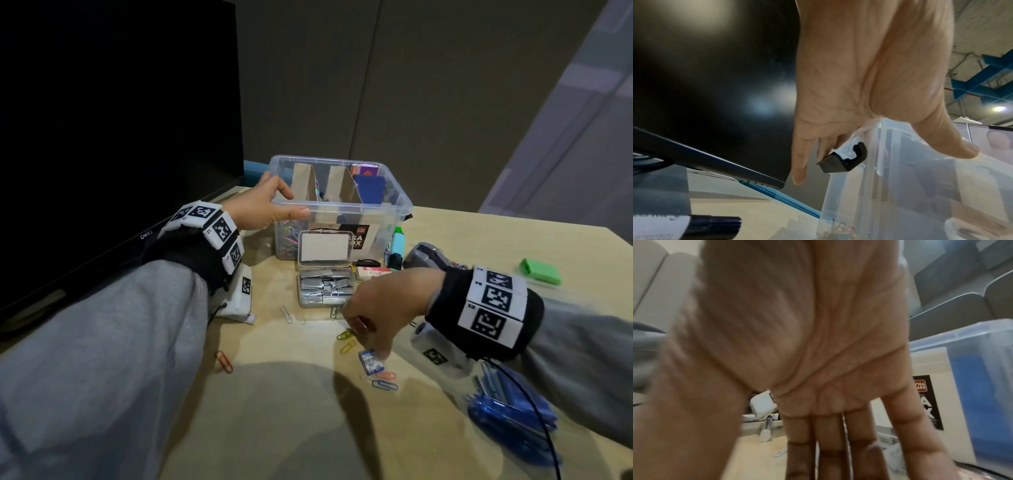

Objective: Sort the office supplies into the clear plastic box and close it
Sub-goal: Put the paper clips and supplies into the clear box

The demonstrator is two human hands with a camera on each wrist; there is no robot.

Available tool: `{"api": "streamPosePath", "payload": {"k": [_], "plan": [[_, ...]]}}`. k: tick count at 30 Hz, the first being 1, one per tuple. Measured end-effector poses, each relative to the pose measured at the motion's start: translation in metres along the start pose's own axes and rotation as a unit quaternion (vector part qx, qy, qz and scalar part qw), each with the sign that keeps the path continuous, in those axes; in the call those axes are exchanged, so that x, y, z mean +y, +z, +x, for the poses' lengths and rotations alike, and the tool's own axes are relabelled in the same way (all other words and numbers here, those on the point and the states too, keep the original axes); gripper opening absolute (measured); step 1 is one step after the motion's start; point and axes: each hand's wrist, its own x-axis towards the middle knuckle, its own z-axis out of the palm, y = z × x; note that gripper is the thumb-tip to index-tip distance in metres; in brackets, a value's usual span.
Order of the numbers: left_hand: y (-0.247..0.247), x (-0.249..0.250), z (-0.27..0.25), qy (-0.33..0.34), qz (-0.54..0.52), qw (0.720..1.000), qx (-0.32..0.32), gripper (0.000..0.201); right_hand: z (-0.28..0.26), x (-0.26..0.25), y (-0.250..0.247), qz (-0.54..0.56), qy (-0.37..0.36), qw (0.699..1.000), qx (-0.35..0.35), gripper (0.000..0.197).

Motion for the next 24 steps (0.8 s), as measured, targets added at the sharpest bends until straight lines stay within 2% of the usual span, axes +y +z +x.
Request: {"api": "streamPosePath", "payload": {"k": [2, 5, 7, 12, 16, 21, 24], "plan": [[0.000, -0.001, 0.001, -0.002, -0.004, 1.000, 0.000, 0.044, -0.002, -0.003, 0.003, 0.019, -0.002, 0.999, -0.026, 0.048], [0.000, -0.002, 0.001, -0.004, -0.001, 1.000, 0.000, 0.043, 0.000, -0.014, 0.014, -0.040, -0.004, 0.999, -0.014, 0.056], [0.000, -0.002, 0.001, -0.004, 0.000, 1.000, 0.001, 0.043, 0.004, -0.020, 0.019, -0.077, -0.001, 0.997, 0.006, 0.052], [0.000, -0.003, 0.002, -0.005, 0.006, 1.000, 0.001, 0.043, 0.003, -0.017, 0.016, -0.063, -0.008, 0.997, 0.043, 0.036], [0.000, -0.004, 0.002, -0.009, 0.007, 1.000, -0.002, 0.044, 0.005, -0.009, 0.016, -0.072, 0.009, 0.996, 0.049, 0.031], [-0.002, 0.000, 0.000, -0.015, 0.007, 1.000, -0.006, 0.042, 0.000, 0.012, 0.010, -0.031, 0.028, 0.997, 0.063, 0.015], [-0.002, 0.003, -0.003, -0.018, 0.006, 1.000, -0.007, 0.042, 0.002, 0.029, 0.011, -0.027, 0.067, 0.996, 0.043, 0.014]]}}
